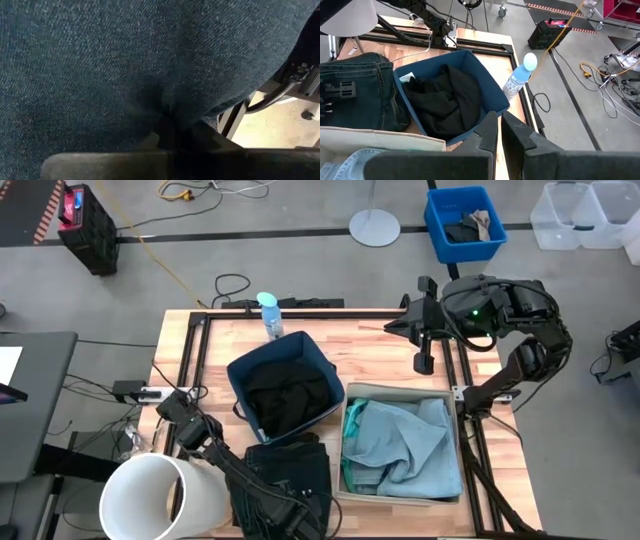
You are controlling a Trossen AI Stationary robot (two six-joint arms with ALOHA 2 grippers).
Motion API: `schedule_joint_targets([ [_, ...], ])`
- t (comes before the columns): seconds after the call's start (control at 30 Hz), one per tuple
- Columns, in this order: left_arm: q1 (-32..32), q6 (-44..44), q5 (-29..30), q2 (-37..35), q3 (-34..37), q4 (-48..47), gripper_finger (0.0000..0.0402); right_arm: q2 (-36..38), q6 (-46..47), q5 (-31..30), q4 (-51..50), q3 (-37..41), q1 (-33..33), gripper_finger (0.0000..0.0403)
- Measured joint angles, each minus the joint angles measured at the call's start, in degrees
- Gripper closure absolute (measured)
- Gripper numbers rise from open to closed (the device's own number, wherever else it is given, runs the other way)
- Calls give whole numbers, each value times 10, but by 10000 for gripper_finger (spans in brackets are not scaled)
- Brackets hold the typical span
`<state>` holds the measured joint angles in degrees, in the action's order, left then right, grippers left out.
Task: Sort clothes
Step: Put the dark blue pants into the blue laundry organizer
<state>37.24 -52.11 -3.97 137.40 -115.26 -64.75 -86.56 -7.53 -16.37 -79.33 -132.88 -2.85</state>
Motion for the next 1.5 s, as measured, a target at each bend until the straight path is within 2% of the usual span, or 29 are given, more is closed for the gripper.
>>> schedule_joint_targets([
  [0.17, 0, 0, 7, -5, -28, -30, 394, 0, 0, 0, -1, 0, 0, 363],
  [0.37, 8, -5, 105, -38, -90, -89, 397, 0, 0, 0, -1, 0, 0, 363],
  [0.53, 16, -14, 157, -87, -125, -102, 398, 0, -5, 0, -2, 0, 0, 363],
  [0.83, 34, -29, 204, -166, -132, -78, 399, 0, -11, 0, -2, 0, 0, 363],
  [1.13, 36, -45, 296, -238, -133, -85, 399, 0, -16, 0, -1, 0, 0, 363],
  [1.5, 36, 16, 358, -308, -133, -59, 399, 0, -15, 0, -1, 0, 0, 363],
])
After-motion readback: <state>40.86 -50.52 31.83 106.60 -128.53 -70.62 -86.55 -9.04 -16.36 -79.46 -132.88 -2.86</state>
